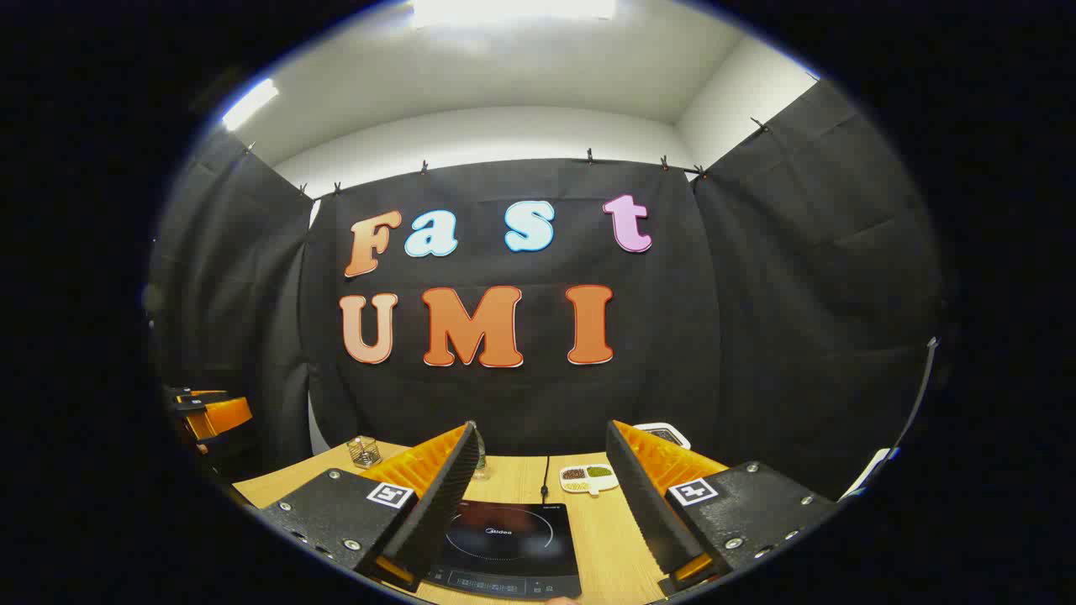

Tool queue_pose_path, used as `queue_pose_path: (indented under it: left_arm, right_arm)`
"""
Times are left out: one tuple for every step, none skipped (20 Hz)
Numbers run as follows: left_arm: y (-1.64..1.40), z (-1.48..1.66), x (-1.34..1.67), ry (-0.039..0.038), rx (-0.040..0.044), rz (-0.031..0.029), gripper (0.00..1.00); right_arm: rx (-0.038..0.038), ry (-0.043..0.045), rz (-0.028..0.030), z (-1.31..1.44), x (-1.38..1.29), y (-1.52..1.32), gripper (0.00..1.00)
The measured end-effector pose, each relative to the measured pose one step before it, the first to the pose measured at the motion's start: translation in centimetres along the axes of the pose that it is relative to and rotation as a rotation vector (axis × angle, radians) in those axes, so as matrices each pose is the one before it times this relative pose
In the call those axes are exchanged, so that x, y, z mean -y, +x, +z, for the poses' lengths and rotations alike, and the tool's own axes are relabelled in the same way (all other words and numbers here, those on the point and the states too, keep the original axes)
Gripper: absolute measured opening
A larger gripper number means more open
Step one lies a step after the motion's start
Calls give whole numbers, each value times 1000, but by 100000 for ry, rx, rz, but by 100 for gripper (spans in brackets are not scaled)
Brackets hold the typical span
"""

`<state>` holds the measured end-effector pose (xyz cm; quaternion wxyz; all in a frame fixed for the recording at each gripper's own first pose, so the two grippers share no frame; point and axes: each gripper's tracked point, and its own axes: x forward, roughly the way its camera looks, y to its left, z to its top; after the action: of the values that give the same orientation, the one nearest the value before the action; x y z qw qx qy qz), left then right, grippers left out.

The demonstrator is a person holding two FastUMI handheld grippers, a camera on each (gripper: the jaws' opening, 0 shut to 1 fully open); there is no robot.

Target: First push the handle of the pot to place it horizontally, then grasp the pot with both hands and set it on the induction cooktop.

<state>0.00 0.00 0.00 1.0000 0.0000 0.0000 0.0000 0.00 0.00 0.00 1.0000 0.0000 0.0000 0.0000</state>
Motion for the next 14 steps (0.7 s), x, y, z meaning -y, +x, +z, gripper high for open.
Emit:
queue_pose_path:
  left_arm:
    - [-61,52,-27,350,84,-233,89]
    - [-27,38,-155,595,-251,375,88]
    - [-63,21,-124,678,-193,534,89]
    - [-51,123,-71,629,-58,320,89]
    - [-114,48,-8,430,13,222,89]
    - [-67,175,-96,126,305,245,89]
    - [16,154,-133,-98,471,263,89]
    - [-43,191,-83,-363,353,376,88]
    - [-74,11,-96,-492,164,249,88]
    - [3,67,-33,-325,-55,-34,89]
    - [-6,-158,39,35,-256,-175,89]
    - [31,-224,-32,641,-915,-370,90]
    - [-102,-204,-72,638,-813,112,88]
    - [-66,-142,-5,453,-725,-55,88]
  right_arm:
    - [398,312,-599,157,187,154,95]
    - [5,333,-677,-42,225,-50,95]
    - [-115,369,-572,0,148,-69,95]
    - [-91,570,-412,35,134,8,95]
    - [-68,607,19,59,-14,-21,95]
    - [-191,533,494,-10,-166,4,95]
    - [-628,582,893,-45,-270,-34,97]
    - [-134,319,1082,-14,-284,-157,97]
    - [185,-80,282,74,-10,-51,95]
    - [284,-431,-208,54,146,113,95]
    - [134,-587,-665,55,165,-10,97]
    - [87,-470,-533,-69,126,-43,94]
    - [-14,-308,-204,-46,-18,24,94]
    - [-155,-105,143,-4,-130,-33,95]
